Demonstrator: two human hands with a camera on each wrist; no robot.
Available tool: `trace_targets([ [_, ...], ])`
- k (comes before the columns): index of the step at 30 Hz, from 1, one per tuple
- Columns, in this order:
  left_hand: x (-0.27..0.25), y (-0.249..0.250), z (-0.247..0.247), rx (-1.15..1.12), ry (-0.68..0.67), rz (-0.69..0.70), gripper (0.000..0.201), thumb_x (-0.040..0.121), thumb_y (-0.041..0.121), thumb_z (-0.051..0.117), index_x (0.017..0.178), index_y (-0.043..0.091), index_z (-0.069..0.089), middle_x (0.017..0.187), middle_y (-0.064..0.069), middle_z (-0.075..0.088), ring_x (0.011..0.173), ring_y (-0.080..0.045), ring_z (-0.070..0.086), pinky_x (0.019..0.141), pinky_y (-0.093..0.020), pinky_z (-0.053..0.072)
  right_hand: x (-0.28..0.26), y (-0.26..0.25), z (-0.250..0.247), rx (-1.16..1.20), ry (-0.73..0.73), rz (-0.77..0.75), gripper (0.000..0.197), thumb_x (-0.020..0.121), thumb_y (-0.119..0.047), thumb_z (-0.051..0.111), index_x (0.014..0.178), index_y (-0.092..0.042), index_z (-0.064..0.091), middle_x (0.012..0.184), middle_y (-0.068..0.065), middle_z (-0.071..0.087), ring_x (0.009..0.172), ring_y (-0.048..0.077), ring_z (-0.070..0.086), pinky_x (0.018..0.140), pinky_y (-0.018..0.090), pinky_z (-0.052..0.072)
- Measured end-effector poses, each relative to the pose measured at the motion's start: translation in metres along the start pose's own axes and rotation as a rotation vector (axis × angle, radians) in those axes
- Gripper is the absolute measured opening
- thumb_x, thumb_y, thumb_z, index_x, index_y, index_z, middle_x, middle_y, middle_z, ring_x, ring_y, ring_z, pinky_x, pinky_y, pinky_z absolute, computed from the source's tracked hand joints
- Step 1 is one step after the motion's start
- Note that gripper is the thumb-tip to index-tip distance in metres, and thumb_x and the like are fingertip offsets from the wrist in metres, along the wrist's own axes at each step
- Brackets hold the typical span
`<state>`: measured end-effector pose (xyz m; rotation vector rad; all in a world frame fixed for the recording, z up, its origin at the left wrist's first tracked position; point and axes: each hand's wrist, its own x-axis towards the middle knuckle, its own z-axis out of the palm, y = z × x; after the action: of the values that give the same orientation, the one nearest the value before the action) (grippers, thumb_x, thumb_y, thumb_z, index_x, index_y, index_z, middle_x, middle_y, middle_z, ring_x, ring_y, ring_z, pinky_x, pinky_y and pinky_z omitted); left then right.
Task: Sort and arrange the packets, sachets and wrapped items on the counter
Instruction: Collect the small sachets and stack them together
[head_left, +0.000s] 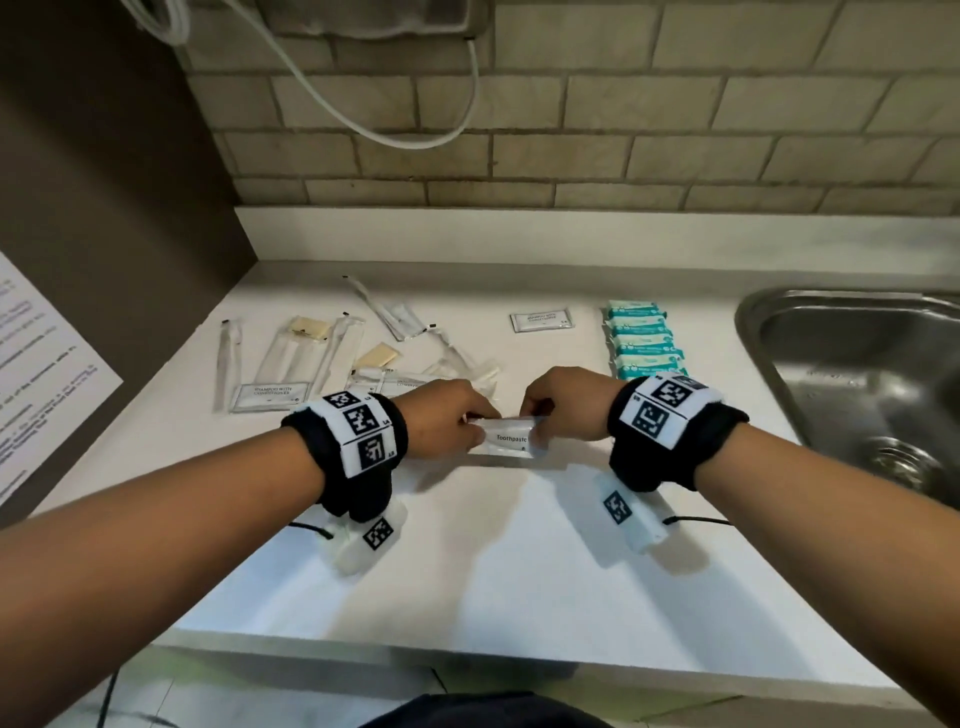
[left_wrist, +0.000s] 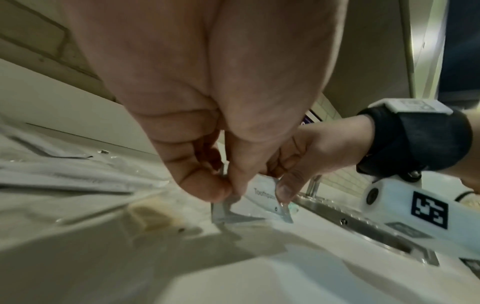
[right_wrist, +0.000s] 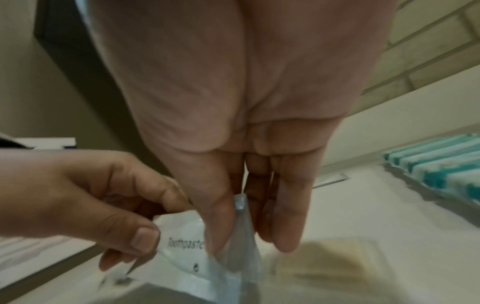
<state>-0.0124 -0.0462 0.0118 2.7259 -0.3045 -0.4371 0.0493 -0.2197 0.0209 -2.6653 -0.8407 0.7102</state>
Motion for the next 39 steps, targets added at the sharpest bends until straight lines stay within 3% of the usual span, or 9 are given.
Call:
trace_targets([
  [5, 0.028, 0.01, -0.022, -0.171, 0.091, -0.021, 0.027, 0.091, 0.017, 0.059, 0.118, 0.018, 0.062, 0.085, 0.008, 0.06, 0.079, -0.018, 0.061, 0.065, -0.018, 0.045, 0.007, 0.02, -0.038, 0.142, 0.016, 0.061, 0.013, 0.076, -0.007, 0.074, 0.082, -0.017, 0.069, 0.069, -0.002, 0.066, 0.056, 0.007, 0.058, 0.055, 0.015, 0.046],
  [9, 0.06, 0.013, -0.033, -0.238, 0.109, -0.05, 0.03, 0.09, 0.019, 0.063, 0.119, 0.017, 0.06, 0.106, -0.003, 0.061, 0.089, -0.018, 0.062, 0.081, -0.027, 0.049, 0.021, 0.035, -0.06, 0.188, 0.059, 0.141, 0.014, 0.076, -0.004, 0.074, 0.081, -0.016, 0.067, 0.069, 0.001, 0.068, 0.052, 0.008, 0.06, 0.052, 0.015, 0.049],
  [11, 0.079, 0.013, -0.037, -0.281, 0.09, -0.07, 0.031, 0.09, 0.019, 0.064, 0.12, 0.015, 0.058, 0.099, -0.001, 0.058, 0.075, -0.013, 0.06, 0.069, -0.02, 0.046, 0.031, 0.043, -0.069, 0.191, 0.063, 0.193, 0.017, 0.073, -0.002, 0.074, 0.08, -0.014, 0.065, 0.067, 0.002, 0.067, 0.051, 0.01, 0.06, 0.05, 0.016, 0.05],
  [14, 0.106, 0.012, -0.04, -0.339, 0.068, -0.103, 0.033, 0.089, 0.017, 0.065, 0.121, 0.012, 0.058, 0.088, 0.0, 0.058, 0.063, -0.008, 0.057, 0.061, -0.015, 0.042, 0.049, 0.051, -0.075, 0.153, 0.045, 0.263, 0.012, 0.072, -0.002, 0.075, 0.078, -0.01, 0.069, 0.064, 0.004, 0.067, 0.055, 0.017, 0.062, 0.068, 0.029, 0.058],
  [18, 0.143, 0.003, -0.04, -0.309, 0.064, -0.164, 0.039, 0.087, 0.017, 0.067, 0.124, 0.013, 0.056, 0.1, -0.004, 0.061, 0.081, -0.016, 0.058, 0.076, -0.023, 0.044, 0.078, 0.065, -0.077, 0.186, 0.013, 0.314, 0.021, 0.063, 0.001, 0.075, 0.084, 0.002, 0.074, 0.088, 0.02, 0.075, 0.078, 0.031, 0.071, 0.086, 0.048, 0.058],
  [25, 0.184, -0.013, -0.031, -0.222, 0.01, -0.205, 0.033, 0.087, 0.018, 0.067, 0.118, 0.013, 0.059, 0.119, -0.008, 0.063, 0.098, -0.022, 0.059, 0.073, -0.02, 0.038, 0.112, 0.083, -0.08, 0.053, -0.035, 0.354, 0.003, 0.064, -0.008, 0.072, 0.064, -0.011, 0.071, 0.038, -0.006, 0.059, 0.053, 0.016, 0.059, 0.07, 0.029, 0.056],
  [32, 0.2, -0.014, -0.023, -0.017, -0.032, -0.134, 0.027, 0.092, 0.023, 0.058, 0.118, 0.016, 0.061, 0.122, -0.005, 0.061, 0.111, -0.024, 0.057, 0.082, -0.023, 0.037, 0.116, 0.075, -0.073, -0.233, -0.057, 0.274, 0.027, 0.09, -0.016, 0.059, 0.112, -0.004, 0.066, 0.109, 0.009, 0.071, 0.098, 0.024, 0.069, 0.082, 0.029, 0.054],
  [36, 0.199, -0.013, -0.03, 0.044, -0.1, -0.103, 0.045, 0.089, 0.031, 0.06, 0.131, 0.017, 0.055, 0.131, -0.003, 0.058, 0.118, -0.023, 0.055, 0.086, -0.024, 0.039, 0.107, 0.071, -0.075, -0.219, -0.071, 0.234, 0.034, 0.094, -0.024, 0.049, 0.116, -0.005, 0.066, 0.091, 0.007, 0.074, 0.071, 0.022, 0.065, 0.085, 0.03, 0.053],
  [39, 0.195, -0.01, -0.034, 0.076, -0.159, -0.091, 0.061, 0.077, 0.041, 0.07, 0.13, 0.015, 0.055, 0.124, -0.003, 0.061, 0.112, -0.023, 0.058, 0.08, -0.026, 0.043, 0.105, 0.07, -0.073, -0.249, -0.104, 0.19, 0.043, 0.082, -0.03, 0.066, 0.12, -0.008, 0.065, 0.106, 0.008, 0.073, 0.098, 0.025, 0.067, 0.09, 0.032, 0.053],
])
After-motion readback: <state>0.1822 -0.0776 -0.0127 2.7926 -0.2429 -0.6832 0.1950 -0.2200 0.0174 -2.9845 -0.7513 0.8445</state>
